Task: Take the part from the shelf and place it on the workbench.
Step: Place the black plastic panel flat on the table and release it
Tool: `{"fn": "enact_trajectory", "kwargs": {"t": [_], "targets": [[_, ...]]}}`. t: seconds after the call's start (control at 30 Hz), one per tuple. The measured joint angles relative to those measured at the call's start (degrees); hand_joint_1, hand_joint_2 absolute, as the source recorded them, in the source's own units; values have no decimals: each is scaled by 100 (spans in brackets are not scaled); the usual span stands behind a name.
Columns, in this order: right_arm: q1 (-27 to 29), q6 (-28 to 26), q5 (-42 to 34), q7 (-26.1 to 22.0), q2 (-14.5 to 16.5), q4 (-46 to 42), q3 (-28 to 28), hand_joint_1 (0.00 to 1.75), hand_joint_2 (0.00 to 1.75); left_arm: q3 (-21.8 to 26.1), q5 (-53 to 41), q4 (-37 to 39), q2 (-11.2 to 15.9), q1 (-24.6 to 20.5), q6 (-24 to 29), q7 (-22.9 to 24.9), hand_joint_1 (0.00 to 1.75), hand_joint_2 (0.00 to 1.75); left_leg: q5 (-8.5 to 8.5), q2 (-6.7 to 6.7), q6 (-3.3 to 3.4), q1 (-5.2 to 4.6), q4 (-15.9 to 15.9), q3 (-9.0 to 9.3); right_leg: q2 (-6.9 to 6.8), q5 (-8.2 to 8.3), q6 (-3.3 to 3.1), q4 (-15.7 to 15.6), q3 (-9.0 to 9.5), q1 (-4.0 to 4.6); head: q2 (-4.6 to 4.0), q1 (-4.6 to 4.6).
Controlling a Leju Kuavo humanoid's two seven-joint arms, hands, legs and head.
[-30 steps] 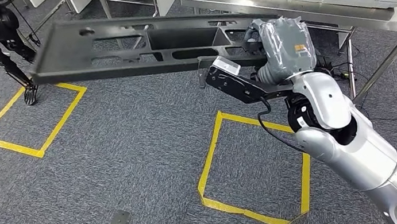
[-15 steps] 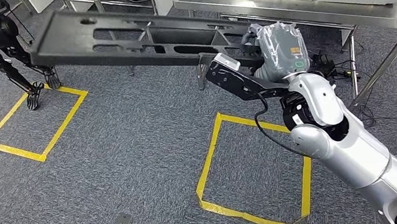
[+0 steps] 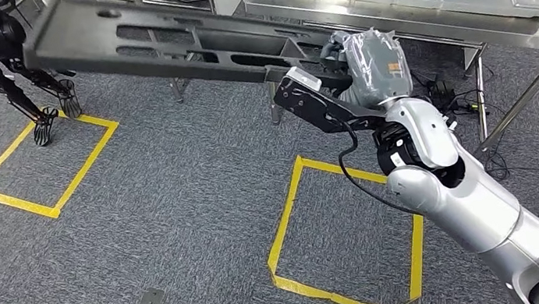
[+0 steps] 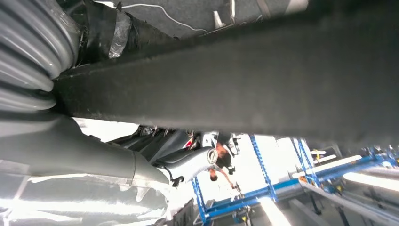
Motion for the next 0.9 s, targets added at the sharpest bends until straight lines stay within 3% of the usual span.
{"fn": "enact_trajectory", "kwargs": {"t": [0.07, 0.13, 0.3, 0.4, 0.47, 0.5, 0.53, 0.57, 0.63, 0.67, 0.8, 0.83, 0.9], "targets": [[-4, 0, 0, -1, 1, 18, 16, 175, 175, 3, 0, 0, 1, 4, 0, 0, 0, 175, -60, -7, -42, 16, 61, 13, -20, 386, 24, -697, 303, -38, 0, 1], [-23, -1, 0, -1, 14, 25, 30, 175, 175, 8, 0, 0, 8, 2, 0, 0, 0, 175, -117, -12, -108, 10, 145, -14, -29, 548, 3, -1229, 550, -31, 0, 0], [-59, -2, 0, -1, 35, 44, 39, 175, 175, 13, 0, 0, 21, 9, -1, -2, 0, 175, -242, 8, -248, 23, 290, -79, 11, 539, -172, -1363, 633, -9, 0, -15], [-84, -6, -12, -2, 49, 49, 45, 175, 175, 17, -1, 0, 22, 0, 1, -5, 0, 175, -661, 12, -306, 41, 1238, -544, 21, 523, -244, -1388, 687, -3, 0, -38], [-80, -10, -39, 1, 50, 63, 49, 175, 175, 21, -9, 0, 22, 11, 4, -2, 0, 175, -747, 12, -310, 43, 1730, -850, 42, 505, -264, -1387, 706, 17, 0, -37], [-76, -11, -50, 5, 50, 71, 50, 175, 175, 21, -18, 0, 21, 15, 5, 2, 0, 175, -639, 12, -297, 43, 1679, -864, 58, 497, -266, -1387, 716, 25, 0, -37], [-72, -14, -57, 10, 50, 74, 50, 175, 175, 22, -29, 0, 21, 14, 7, 7, 0, 175, -446, 10, -276, 42, 1414, -767, 75, 488, -263, -1386, 730, 30, 0, -38], [-66, -19, -61, 15, 49, 73, 50, 175, 175, 22, -44, 0, 20, 10, 7, 12, 0, 175, -227, 4, -247, 38, 1009, -591, 92, 477, -256, -1386, 746, 33, 0, -37], [-36, -45, -76, 22, 42, 59, 42, 175, 175, 22, -77, 0, 19, -5, 15, 20, 0, 175, 3, -8, -198, 7, 347, -264, 119, 455, -225, -1389, 756, 46, 0, -35], [-4, -69, -120, 24, 38, 48, 33, 175, 175, 22, -92, 0, 17, -10, 22, 23, 0, 175, 21, -11, -181, -12, 188, -185, 131, 449, -201, -1394, 756, 47, 0, -35], [104, -228, -409, 11, 25, 31, -3, 175, 175, 22, -105, 0, -9, -32, 57, 27, 0, 175, 27, 6, -96, -17, 45, -96, 130, 380, -85, -1347, 732, 31, 0, -23], [109, -281, -416, 11, 19, 32, -9, 175, 175, 22, -106, 0, -19, -39, 62, 24, 0, 175, 38, 15, -62, -7, 3, -60, 113, 274, -63, -1165, 650, 32, 0, -17], [123, -373, -383, 16, 0, 32, -21, 175, 175, 22, -107, 0, -34, -45, 68, 20, 0, 175, 27, 25, -12, -6, -24, -16, 79, -30, -32, -483, 310, 29, 0, -9]]}}
